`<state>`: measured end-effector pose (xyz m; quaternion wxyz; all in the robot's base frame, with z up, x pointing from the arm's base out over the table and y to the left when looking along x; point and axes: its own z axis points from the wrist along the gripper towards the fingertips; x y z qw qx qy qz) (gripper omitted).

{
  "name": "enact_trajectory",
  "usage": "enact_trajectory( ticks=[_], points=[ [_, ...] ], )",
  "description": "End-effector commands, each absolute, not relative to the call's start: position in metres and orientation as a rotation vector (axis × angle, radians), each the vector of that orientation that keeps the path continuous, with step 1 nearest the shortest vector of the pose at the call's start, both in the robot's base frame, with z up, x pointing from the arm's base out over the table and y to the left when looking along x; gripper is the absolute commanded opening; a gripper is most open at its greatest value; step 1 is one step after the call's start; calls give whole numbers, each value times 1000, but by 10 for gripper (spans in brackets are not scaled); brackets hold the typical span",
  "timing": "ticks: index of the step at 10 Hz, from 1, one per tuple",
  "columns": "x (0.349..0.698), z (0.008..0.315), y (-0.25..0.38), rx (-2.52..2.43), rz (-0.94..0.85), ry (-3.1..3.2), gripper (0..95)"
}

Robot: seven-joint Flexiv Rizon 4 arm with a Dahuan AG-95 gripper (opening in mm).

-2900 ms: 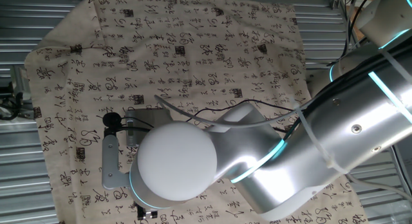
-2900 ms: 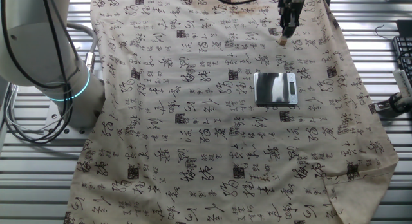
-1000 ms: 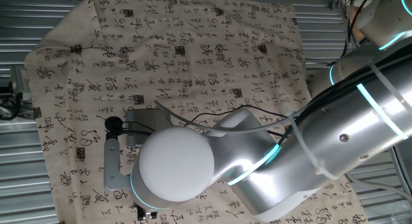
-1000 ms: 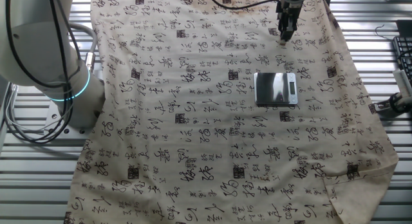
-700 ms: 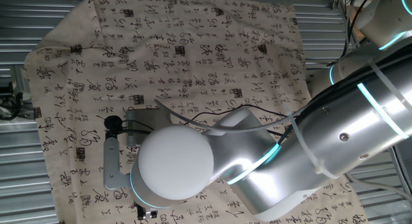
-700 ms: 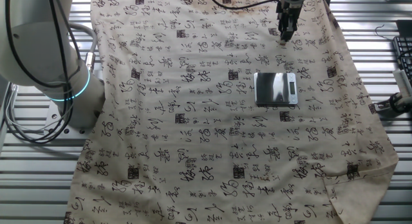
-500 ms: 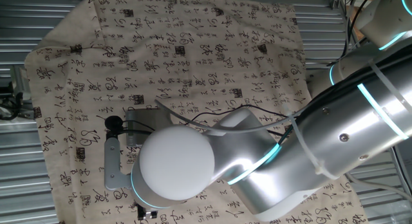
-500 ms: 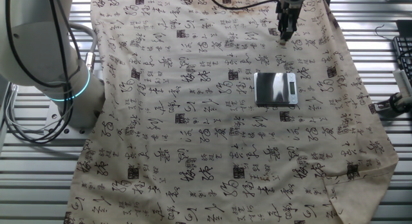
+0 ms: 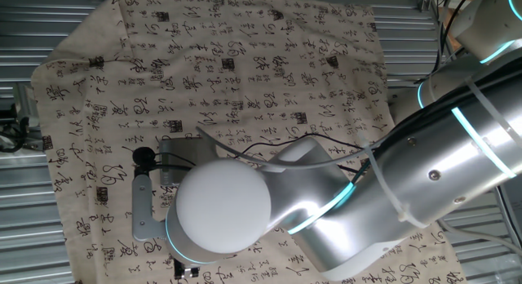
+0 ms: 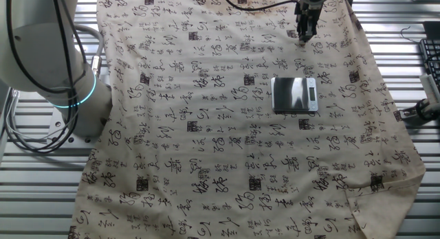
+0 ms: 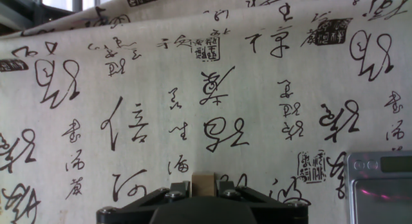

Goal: Place the block on the scale

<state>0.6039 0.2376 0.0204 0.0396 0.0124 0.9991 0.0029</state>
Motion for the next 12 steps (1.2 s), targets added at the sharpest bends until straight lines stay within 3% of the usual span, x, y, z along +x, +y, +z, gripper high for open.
enact_trajectory(
  ticks=[1,3,4,12],
  points=[
    [604,20,238,43,14,3062,190],
    [604,20,238,52,19,3062,190],
    [604,20,238,54,25,3061,0],
    [604,24,237,52,34,3062,0]
  ],
)
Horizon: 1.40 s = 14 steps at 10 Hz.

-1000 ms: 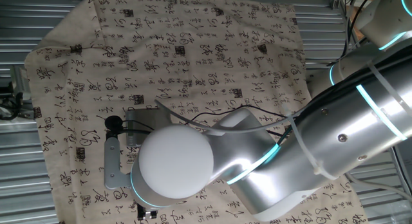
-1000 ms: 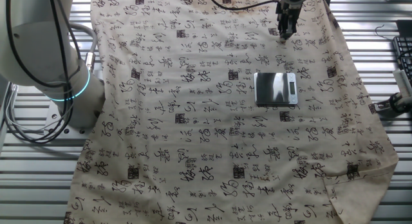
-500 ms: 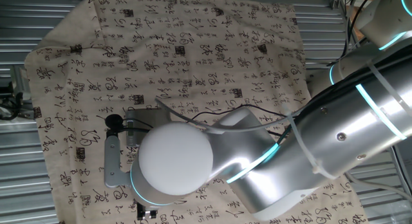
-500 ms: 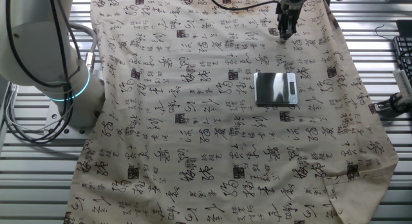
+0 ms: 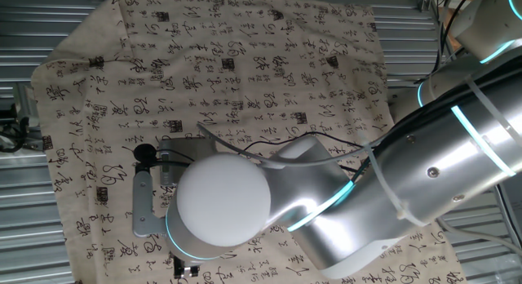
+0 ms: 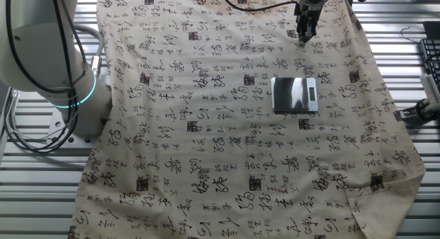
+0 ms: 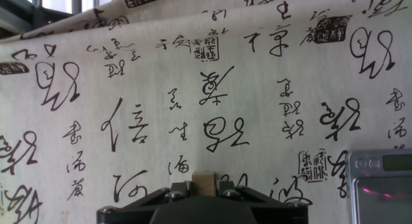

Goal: Place the block on the scale

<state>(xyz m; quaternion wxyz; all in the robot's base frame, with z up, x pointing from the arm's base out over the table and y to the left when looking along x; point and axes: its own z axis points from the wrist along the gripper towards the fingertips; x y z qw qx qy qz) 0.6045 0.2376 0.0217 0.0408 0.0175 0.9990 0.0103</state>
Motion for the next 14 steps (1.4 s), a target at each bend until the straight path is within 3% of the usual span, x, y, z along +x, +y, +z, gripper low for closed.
enact_trajectory(
  ticks=[1,7,14],
  points=[
    [604,28,237,52,35,3065,0],
    [604,57,235,44,42,3065,0],
    [601,65,228,28,49,3070,0]
  ],
)
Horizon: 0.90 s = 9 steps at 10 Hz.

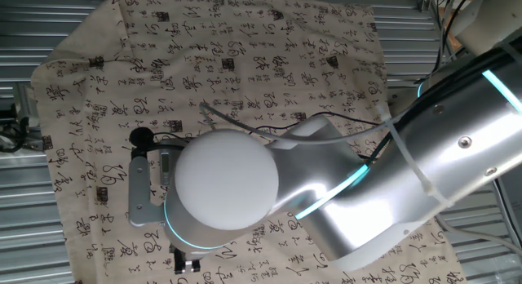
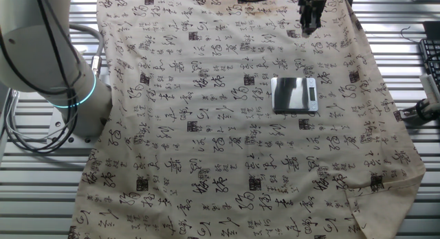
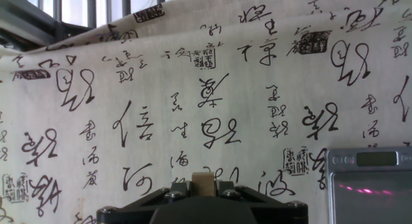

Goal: Place the block on the scale

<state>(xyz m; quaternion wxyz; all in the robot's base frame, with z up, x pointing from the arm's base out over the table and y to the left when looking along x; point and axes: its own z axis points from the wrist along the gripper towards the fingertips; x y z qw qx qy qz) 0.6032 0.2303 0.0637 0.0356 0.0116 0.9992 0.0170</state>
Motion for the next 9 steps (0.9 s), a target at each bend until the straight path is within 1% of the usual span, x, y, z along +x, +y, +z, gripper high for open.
enact_trajectory(
  ticks=[1,3,9],
  points=[
    [602,65,223,21,49,3072,0],
    [604,65,215,14,51,3074,0],
    [595,63,178,-39,66,3074,0]
  ],
)
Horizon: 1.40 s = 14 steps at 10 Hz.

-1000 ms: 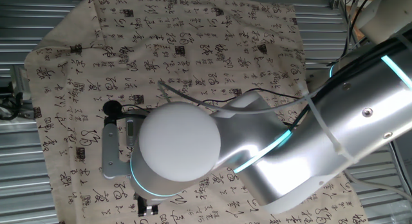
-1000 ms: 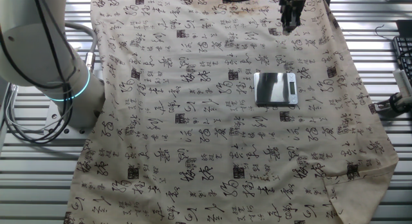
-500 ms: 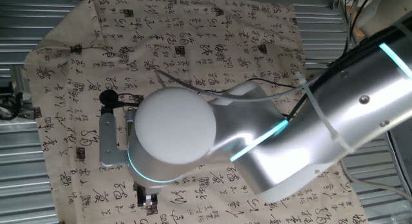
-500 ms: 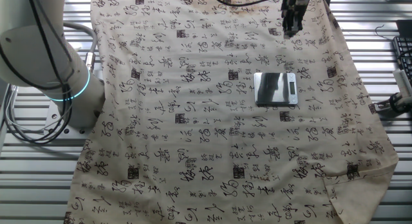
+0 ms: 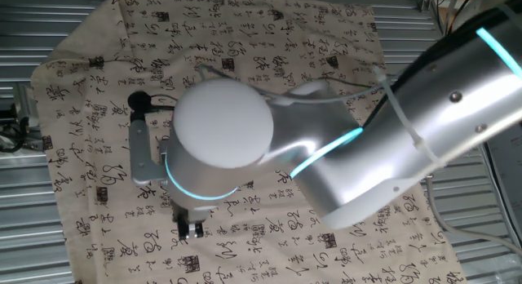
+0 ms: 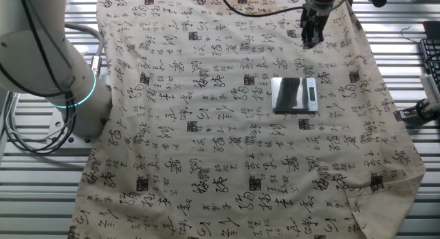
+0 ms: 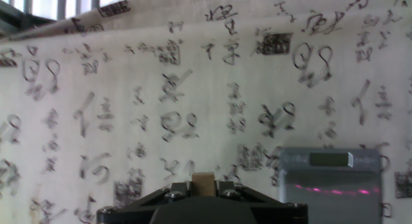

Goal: Place the block on the scale

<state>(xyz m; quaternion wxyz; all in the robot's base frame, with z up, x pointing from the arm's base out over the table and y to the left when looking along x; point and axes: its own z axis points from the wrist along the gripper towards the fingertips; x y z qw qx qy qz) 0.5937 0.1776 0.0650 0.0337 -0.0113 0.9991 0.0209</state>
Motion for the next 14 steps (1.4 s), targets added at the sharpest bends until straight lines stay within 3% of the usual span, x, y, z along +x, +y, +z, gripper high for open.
enact_trajectory(
  ticks=[1,14],
  points=[
    [594,62,176,-41,66,3073,0],
    [578,65,118,-116,86,3074,0]
  ],
)
